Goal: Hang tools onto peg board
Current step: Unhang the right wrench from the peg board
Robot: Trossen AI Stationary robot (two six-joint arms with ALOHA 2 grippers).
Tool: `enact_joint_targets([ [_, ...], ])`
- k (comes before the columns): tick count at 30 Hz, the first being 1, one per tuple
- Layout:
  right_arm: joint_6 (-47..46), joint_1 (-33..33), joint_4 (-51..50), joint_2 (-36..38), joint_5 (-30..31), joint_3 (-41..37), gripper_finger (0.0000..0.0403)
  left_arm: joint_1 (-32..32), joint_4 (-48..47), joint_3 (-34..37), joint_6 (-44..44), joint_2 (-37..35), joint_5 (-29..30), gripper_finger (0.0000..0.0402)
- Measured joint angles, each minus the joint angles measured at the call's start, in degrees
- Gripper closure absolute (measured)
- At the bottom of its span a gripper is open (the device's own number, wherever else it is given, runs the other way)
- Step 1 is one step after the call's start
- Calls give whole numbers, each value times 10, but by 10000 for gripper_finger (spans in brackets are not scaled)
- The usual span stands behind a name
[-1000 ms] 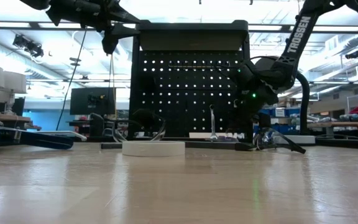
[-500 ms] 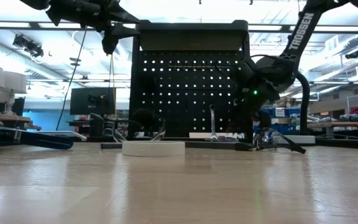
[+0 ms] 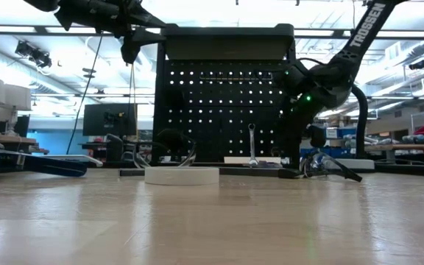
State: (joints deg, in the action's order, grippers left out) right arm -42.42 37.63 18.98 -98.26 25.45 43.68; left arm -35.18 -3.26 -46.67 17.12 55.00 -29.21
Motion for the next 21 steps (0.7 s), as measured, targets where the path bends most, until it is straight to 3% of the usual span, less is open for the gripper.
enact_joint_targets([
  [5,-11,-6,-14,0,-7,0,359,0,-1,-5,0,-3,0,245],
  [14,-85,-79,-33,8,-16,0,360,0,-4,-6,13,-3,0,245],
  [21,-130,-119,-188,74,-124,0,360,0,-22,-6,28,-3,-15,245],
])
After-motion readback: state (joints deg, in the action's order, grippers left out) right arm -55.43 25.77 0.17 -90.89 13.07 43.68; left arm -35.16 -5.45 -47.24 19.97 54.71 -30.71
